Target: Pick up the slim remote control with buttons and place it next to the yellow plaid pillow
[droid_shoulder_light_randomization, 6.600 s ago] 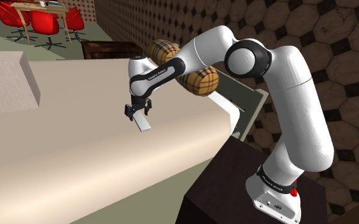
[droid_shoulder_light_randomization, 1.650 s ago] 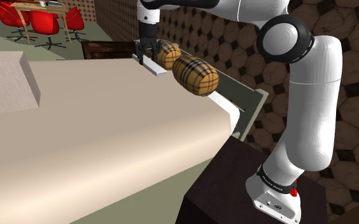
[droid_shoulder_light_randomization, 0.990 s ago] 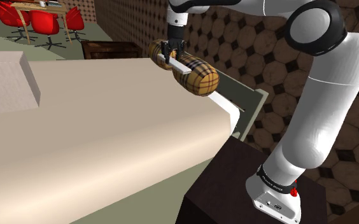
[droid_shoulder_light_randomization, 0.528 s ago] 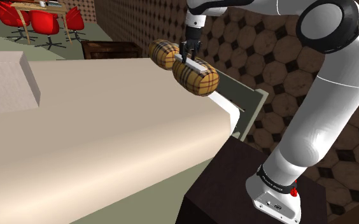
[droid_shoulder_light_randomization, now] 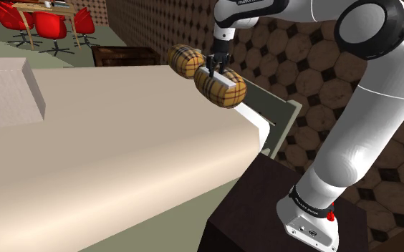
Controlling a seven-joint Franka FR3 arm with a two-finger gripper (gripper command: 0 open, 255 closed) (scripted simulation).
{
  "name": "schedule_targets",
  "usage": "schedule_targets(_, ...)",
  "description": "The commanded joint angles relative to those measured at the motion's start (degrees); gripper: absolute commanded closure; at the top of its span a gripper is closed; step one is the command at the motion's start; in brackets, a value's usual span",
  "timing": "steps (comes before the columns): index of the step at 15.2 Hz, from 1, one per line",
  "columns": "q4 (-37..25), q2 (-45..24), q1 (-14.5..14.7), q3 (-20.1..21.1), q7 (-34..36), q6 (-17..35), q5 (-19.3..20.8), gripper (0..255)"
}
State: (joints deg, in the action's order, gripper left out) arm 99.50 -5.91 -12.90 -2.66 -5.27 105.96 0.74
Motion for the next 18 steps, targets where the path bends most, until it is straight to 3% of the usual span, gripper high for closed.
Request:
schedule_targets(1,1.5,0.0,0.0,0.0,0.1,1.5,0.0,255)
schedule_targets(18,10.8,-3.1,0.0,0.0,0.2,13.9,-0.1,255)
